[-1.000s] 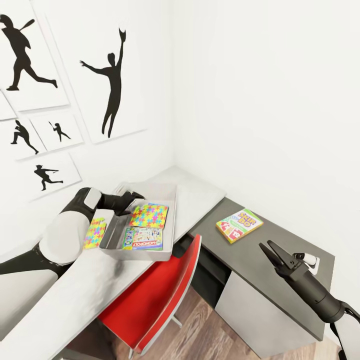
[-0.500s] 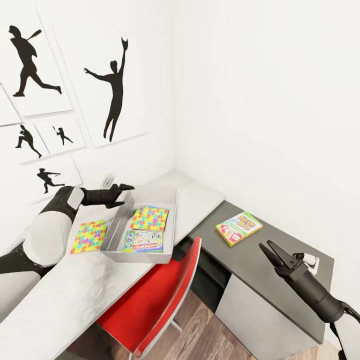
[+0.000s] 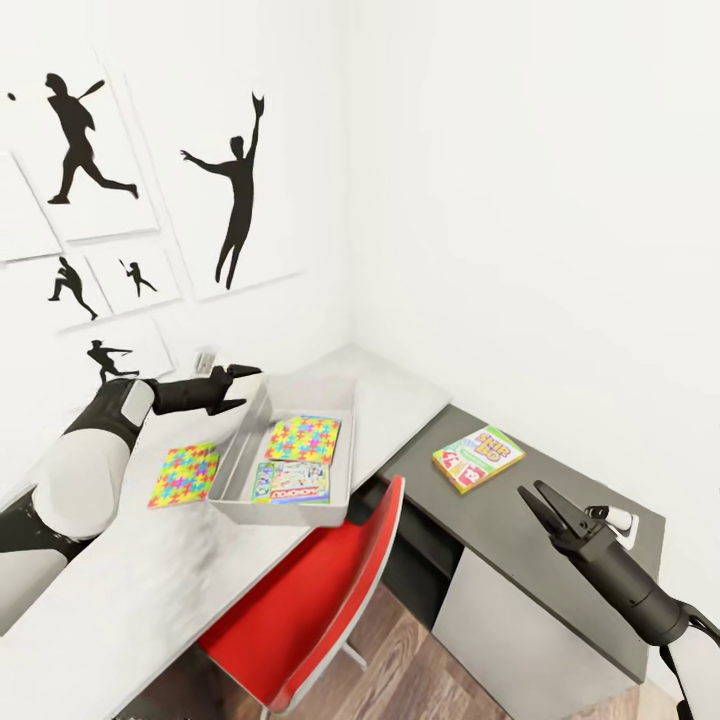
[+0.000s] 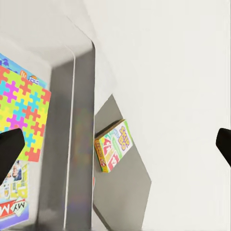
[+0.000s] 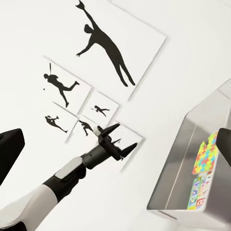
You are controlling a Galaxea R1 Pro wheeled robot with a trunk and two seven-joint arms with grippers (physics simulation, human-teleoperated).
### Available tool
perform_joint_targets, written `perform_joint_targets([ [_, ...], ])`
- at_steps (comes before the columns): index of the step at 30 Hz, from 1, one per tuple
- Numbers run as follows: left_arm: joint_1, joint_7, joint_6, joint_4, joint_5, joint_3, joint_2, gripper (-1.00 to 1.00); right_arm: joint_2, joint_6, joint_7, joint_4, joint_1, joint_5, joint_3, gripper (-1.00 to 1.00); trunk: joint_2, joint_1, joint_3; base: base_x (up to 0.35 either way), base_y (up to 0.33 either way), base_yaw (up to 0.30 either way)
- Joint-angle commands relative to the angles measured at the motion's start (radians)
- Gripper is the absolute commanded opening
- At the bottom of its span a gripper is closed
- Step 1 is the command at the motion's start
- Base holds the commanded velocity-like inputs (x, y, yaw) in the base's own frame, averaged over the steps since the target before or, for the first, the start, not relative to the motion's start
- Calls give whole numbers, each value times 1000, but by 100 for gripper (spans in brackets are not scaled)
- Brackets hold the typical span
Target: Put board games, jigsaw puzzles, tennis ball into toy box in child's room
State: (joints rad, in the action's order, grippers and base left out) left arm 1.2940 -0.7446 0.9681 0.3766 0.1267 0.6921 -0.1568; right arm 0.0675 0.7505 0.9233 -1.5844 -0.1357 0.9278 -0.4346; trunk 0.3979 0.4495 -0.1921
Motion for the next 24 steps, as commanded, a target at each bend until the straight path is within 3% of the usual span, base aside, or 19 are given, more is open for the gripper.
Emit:
perform_joint_targets([
  [1, -3, -20, 5, 1, 11, 8, -3, 100, 0, 6, 0, 0, -1, 3, 0, 100, 2, 0, 0, -159, 97, 0],
  [5, -13, -41, 4, 1, 10, 7, -31, 100, 0, 6, 0, 0, -1, 3, 0, 100, 2, 0, 6, -163, 103, 0],
  [14, -32, -109, 1, 1, 11, 8, -55, 100, 0, 6, -1, 0, -1, 3, 0, 100, 2, 0, 21, -95, 69, 0],
  [24, -65, -200, -6, 1, 11, 7, -111, 100, 0, 6, -1, 0, -1, 3, 0, 100, 2, 0, 37, -75, 60, 0],
])
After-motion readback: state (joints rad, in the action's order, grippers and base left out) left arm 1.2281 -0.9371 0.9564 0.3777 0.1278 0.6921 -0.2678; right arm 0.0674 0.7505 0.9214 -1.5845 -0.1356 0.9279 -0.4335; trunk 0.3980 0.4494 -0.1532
